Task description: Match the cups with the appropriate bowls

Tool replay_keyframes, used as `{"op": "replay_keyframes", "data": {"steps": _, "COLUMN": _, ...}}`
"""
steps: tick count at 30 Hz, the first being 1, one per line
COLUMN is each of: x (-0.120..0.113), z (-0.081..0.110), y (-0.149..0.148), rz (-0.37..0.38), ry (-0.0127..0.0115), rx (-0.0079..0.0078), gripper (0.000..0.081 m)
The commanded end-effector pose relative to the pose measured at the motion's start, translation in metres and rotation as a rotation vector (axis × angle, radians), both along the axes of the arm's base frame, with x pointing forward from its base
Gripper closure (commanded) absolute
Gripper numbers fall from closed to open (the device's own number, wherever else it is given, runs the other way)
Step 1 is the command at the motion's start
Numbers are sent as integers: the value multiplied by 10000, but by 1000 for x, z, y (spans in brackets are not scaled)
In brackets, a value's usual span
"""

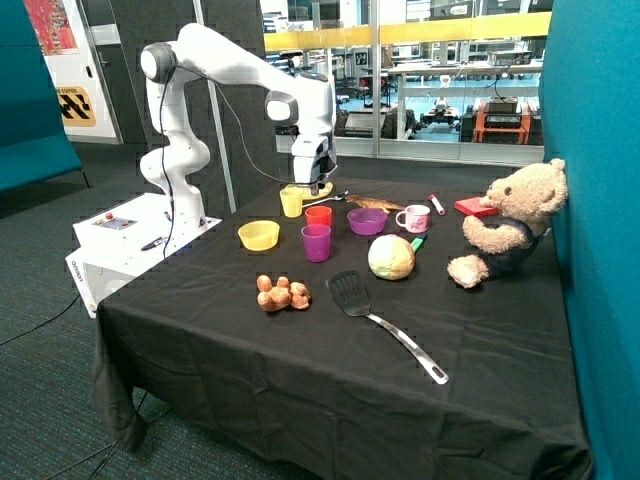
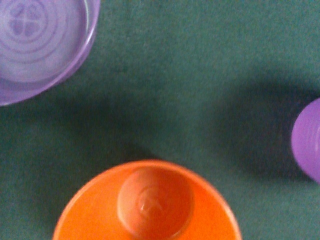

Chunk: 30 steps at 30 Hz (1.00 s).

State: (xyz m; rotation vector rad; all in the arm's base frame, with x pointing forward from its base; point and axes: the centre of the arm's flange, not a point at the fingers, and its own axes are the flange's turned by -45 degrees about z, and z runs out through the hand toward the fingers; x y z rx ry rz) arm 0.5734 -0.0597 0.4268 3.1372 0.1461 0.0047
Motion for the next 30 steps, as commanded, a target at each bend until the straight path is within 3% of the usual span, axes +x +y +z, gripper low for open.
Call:
{"op": "replay_keyframes", "data": {"steps": 1, "x": 20, "z": 1, "y": -18, "rz": 300, "ry": 31, "rx": 8, "gripper": 445}}
{"op": "replay_keyframes", "data": {"steps": 9, "x": 28, "z": -4, "y": -36, "rz": 249, "ry": 31, "rx": 8, "gripper": 442}}
{"op": "replay_keyframes", "data": {"steps": 20, "x": 11, "z": -28, "y": -38, "rz": 212, "ry": 31, "rx": 8, "gripper": 434}}
{"op": "replay_keyframes", "data": {"steps": 30, "x": 11, "z": -45, "y": -39, "rz": 414, "ry": 31, "rx": 8, "gripper": 440}}
